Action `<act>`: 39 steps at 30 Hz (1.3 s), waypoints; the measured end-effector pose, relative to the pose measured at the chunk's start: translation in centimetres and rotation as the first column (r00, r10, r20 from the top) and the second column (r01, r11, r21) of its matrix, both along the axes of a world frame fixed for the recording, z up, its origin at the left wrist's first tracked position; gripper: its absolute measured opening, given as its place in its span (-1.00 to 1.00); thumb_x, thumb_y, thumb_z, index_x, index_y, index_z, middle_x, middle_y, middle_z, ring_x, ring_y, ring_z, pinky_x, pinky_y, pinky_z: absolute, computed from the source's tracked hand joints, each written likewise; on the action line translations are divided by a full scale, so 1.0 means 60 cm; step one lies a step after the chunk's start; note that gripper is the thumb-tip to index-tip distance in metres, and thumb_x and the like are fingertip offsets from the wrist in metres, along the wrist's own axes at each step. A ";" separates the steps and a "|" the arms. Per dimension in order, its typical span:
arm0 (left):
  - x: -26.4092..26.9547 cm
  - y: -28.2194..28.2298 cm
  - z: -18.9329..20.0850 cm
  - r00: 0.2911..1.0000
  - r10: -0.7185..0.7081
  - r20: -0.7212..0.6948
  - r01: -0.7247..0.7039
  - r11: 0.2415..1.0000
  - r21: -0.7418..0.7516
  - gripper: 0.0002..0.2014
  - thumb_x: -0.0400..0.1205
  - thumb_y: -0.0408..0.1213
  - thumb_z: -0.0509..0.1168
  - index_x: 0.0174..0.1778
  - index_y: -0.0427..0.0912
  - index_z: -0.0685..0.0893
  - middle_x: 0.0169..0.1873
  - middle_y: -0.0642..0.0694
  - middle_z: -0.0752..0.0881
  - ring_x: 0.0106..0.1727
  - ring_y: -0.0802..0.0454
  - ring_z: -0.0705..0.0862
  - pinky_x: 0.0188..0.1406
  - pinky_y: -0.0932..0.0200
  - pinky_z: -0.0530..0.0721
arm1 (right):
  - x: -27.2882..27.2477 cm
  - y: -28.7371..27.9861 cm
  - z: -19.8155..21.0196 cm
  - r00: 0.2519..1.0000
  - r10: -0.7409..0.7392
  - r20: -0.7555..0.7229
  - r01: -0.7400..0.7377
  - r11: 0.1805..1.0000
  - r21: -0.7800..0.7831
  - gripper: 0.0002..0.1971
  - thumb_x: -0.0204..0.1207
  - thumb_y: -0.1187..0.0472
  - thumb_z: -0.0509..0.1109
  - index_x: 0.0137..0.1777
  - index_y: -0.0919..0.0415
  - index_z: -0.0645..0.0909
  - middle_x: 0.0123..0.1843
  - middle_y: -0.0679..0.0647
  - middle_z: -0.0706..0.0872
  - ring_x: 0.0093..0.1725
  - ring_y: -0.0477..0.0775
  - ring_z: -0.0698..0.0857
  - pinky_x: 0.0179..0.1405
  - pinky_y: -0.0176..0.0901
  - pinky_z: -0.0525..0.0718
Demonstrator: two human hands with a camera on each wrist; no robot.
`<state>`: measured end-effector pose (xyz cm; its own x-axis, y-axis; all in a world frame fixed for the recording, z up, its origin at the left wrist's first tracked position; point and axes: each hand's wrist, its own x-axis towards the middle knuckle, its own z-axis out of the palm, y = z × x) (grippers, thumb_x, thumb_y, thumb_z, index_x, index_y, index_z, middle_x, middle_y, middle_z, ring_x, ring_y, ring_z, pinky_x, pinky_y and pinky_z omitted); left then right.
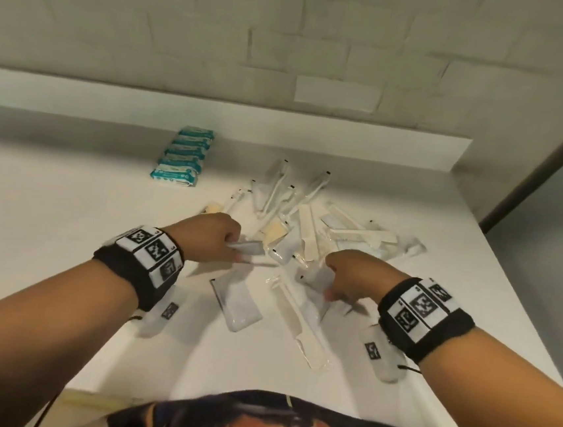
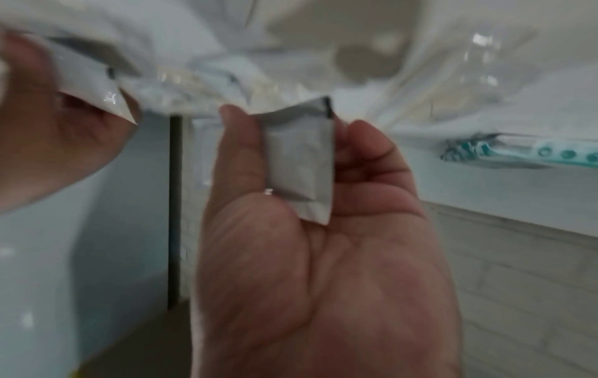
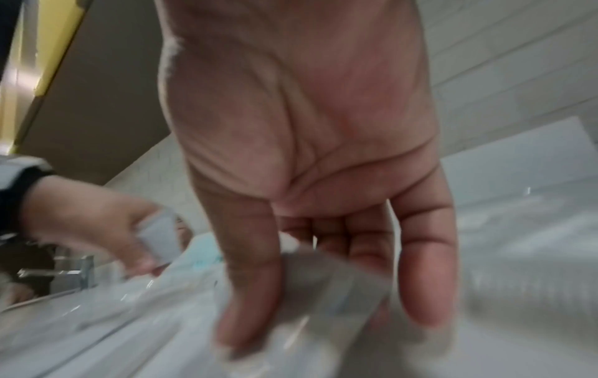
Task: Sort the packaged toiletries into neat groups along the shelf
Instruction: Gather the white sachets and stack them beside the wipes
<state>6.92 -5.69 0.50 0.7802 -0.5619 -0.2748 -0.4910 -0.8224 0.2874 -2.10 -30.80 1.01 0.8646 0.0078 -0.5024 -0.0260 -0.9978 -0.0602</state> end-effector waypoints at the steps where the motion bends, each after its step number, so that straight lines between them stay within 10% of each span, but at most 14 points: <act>1: -0.010 0.004 0.008 1.000 -0.009 -0.029 0.008 1.000 -0.023 -0.62 0.49 0.07 0.44 -0.35 -0.10 0.45 -0.25 -0.03 0.54 -0.26 0.03 0.49 -0.31 0.13 0.38 | 0.009 -0.010 0.011 0.999 0.014 0.050 -0.013 1.000 -0.019 -0.76 0.43 0.15 0.48 -0.01 0.13 0.49 -0.09 0.02 0.59 -0.13 0.06 0.54 -0.27 -0.16 0.47; 6: -0.065 0.001 -0.008 0.950 -0.277 -0.145 0.301 0.936 0.184 -0.72 0.39 0.01 0.49 -0.30 -0.03 0.53 0.21 0.09 0.55 0.19 0.05 0.53 0.04 0.20 0.57 | 0.044 -0.028 0.023 0.975 0.075 0.210 -0.101 0.988 0.115 -0.78 0.44 0.19 0.44 -0.24 0.04 0.41 -0.19 -0.05 0.60 -0.15 0.06 0.56 -0.38 -0.22 0.42; 9: -0.077 -0.005 -0.028 0.953 -0.299 -0.041 0.300 0.923 0.243 -0.60 0.37 -0.04 0.49 -0.45 0.02 0.33 0.17 0.14 0.49 0.17 0.07 0.44 -0.13 0.25 0.47 | 0.031 -0.016 0.008 0.980 0.190 0.068 -0.195 0.978 0.078 -0.74 0.44 0.09 0.49 -0.18 0.01 0.39 0.03 0.02 0.71 -0.09 0.04 0.60 -0.04 -0.06 0.65; 13: -0.078 -0.011 -0.023 0.974 -0.226 0.004 0.215 0.930 0.297 -0.64 0.34 0.04 0.51 -0.23 0.08 0.42 -0.03 0.09 0.47 0.05 0.04 0.49 -0.08 0.13 0.53 | 0.000 -0.039 0.016 0.982 0.188 0.018 -0.188 0.963 0.193 -0.73 0.39 0.14 0.55 -0.22 0.10 0.45 -0.14 -0.02 0.66 -0.18 0.00 0.51 -0.20 -0.10 0.49; 18: -0.076 -0.029 -0.005 0.987 -0.136 -0.084 0.155 0.943 0.293 -0.60 0.41 -0.02 0.48 0.12 0.09 0.54 0.01 0.05 0.64 0.02 0.04 0.60 0.00 0.09 0.60 | -0.028 -0.160 0.060 0.957 -0.236 0.168 0.147 0.895 0.421 -0.76 0.45 0.33 0.47 -0.22 0.00 0.49 -0.24 -0.01 0.66 -0.29 -0.02 0.61 -0.30 -0.16 0.58; 22: -0.058 -0.066 0.028 0.995 -0.090 -0.036 0.096 0.969 0.227 -0.67 0.46 0.09 0.42 0.02 -0.02 0.66 -0.05 -0.01 0.70 -0.04 -0.01 0.66 -0.09 0.12 0.60 | -0.051 -0.268 0.065 0.786 -0.574 0.231 0.386 0.747 0.542 -0.87 0.49 0.34 0.44 -0.04 0.16 0.57 -0.22 0.20 0.69 -0.37 0.10 0.61 -0.33 -0.13 0.58; 27: -0.027 -0.157 0.037 0.992 -0.119 0.038 0.118 0.992 0.035 -0.68 0.51 0.11 0.40 -0.05 -0.01 0.51 -0.11 0.04 0.56 -0.10 0.04 0.57 -0.27 0.21 0.48 | -0.072 -0.294 0.030 0.741 -0.666 0.086 0.525 0.654 0.544 -0.66 0.38 0.17 0.60 0.05 0.27 0.57 -0.17 0.20 0.71 -0.24 0.15 0.67 -0.28 -0.07 0.64; 32: -0.010 -0.264 0.020 0.959 -0.284 -0.015 0.284 0.954 0.094 -0.35 0.57 0.06 0.33 0.57 -0.08 0.39 0.61 -0.07 0.31 0.56 -0.08 0.36 0.49 -0.01 0.39 | -0.071 -0.255 0.006 0.777 -0.624 0.078 0.501 0.689 0.523 -0.58 0.35 0.16 0.62 0.16 0.14 0.55 -0.10 0.05 0.70 -0.22 0.00 0.67 -0.28 -0.19 0.59; 36: -0.032 -0.285 0.000 0.934 -0.344 -0.095 0.355 0.926 0.127 -0.64 0.49 0.04 0.36 0.13 -0.01 0.56 0.19 -0.11 0.64 0.08 -0.05 0.66 -0.04 0.07 0.64 | -0.049 -0.221 -0.004 0.822 -0.566 0.062 0.453 0.717 0.530 -0.27 0.31 0.25 0.62 0.48 -0.04 0.46 0.26 0.00 0.68 0.13 0.05 0.68 0.10 -0.11 0.67; 39: -0.048 -0.260 -0.011 0.875 -0.452 -0.173 0.470 0.879 0.080 -0.67 0.50 0.08 0.33 0.11 0.03 0.64 0.49 0.02 0.46 0.30 -0.01 0.58 0.23 -0.02 0.62 | -0.024 -0.203 -0.001 0.875 -0.480 0.061 0.404 0.794 0.454 -0.11 0.32 0.24 0.60 0.61 -0.18 0.27 0.53 -0.01 0.48 0.39 0.09 0.55 0.31 -0.11 0.56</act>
<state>4.06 -21.28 -0.18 0.3872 -0.8050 -0.4495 -0.7827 -0.5447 0.3013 -3.55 -42.98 0.94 0.8938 -0.2212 -0.3902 -0.4094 -0.7575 -0.5085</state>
